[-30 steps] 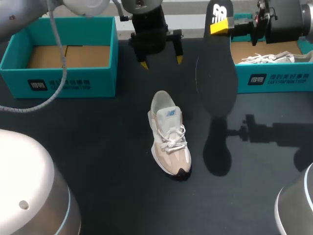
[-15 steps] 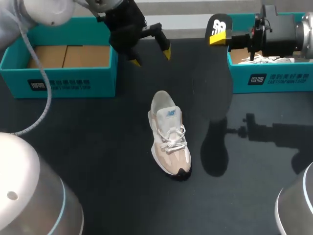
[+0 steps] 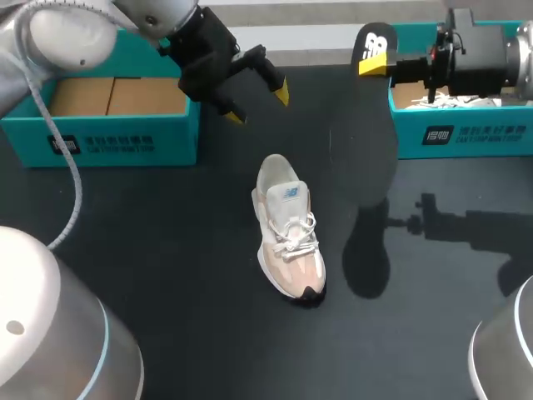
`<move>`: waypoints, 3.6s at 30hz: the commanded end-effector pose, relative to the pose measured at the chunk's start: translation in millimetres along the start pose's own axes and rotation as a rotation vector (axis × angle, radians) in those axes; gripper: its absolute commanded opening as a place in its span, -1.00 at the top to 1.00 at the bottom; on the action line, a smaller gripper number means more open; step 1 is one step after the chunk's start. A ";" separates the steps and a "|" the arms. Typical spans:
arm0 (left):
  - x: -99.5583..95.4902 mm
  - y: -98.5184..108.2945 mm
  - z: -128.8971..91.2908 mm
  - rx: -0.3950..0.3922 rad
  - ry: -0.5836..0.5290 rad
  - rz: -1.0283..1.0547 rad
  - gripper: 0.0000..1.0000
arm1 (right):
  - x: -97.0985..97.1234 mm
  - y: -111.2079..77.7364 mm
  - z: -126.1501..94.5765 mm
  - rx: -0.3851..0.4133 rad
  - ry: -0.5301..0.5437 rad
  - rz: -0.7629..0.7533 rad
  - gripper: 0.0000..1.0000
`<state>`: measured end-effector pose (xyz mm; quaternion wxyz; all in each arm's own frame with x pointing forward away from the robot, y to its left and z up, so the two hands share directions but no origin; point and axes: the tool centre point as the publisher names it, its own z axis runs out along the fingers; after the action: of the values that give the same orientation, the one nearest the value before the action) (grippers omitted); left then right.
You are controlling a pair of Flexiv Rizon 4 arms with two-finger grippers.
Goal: Take the shoe out of the shoebox, open the shoe tongue, remove and reinsert the insole, then place the shoe into the shoebox
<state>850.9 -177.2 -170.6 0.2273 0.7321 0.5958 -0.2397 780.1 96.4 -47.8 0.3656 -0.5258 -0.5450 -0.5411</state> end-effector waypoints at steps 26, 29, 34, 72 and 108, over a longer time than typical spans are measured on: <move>-23.5 -38.5 -5.9 -0.240 -0.721 -0.066 -1.00 | -69.1 57.6 72.2 0.061 0.155 0.316 1.00; -26.4 -36.9 -1.3 -0.248 -0.724 -0.066 -1.00 | -72.6 55.4 81.6 0.061 0.168 0.324 1.00; -37.2 -33.5 1.8 -0.255 -0.777 -0.066 -0.78 | -75.0 51.6 94.6 0.075 0.182 0.334 1.00; -63.3 -37.0 20.4 -0.221 -0.878 -0.066 1.00 | -82.1 51.9 110.0 0.139 0.175 0.350 1.00; -47.1 -60.2 -13.3 -0.223 -0.862 -0.127 1.00 | -53.3 -1.1 15.1 0.217 0.135 0.067 -1.00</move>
<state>785.4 -192.9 -133.1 0.5168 0.4980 0.5122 -0.4717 791.8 101.2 -102.0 0.4747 -0.4621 -0.5567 -0.5012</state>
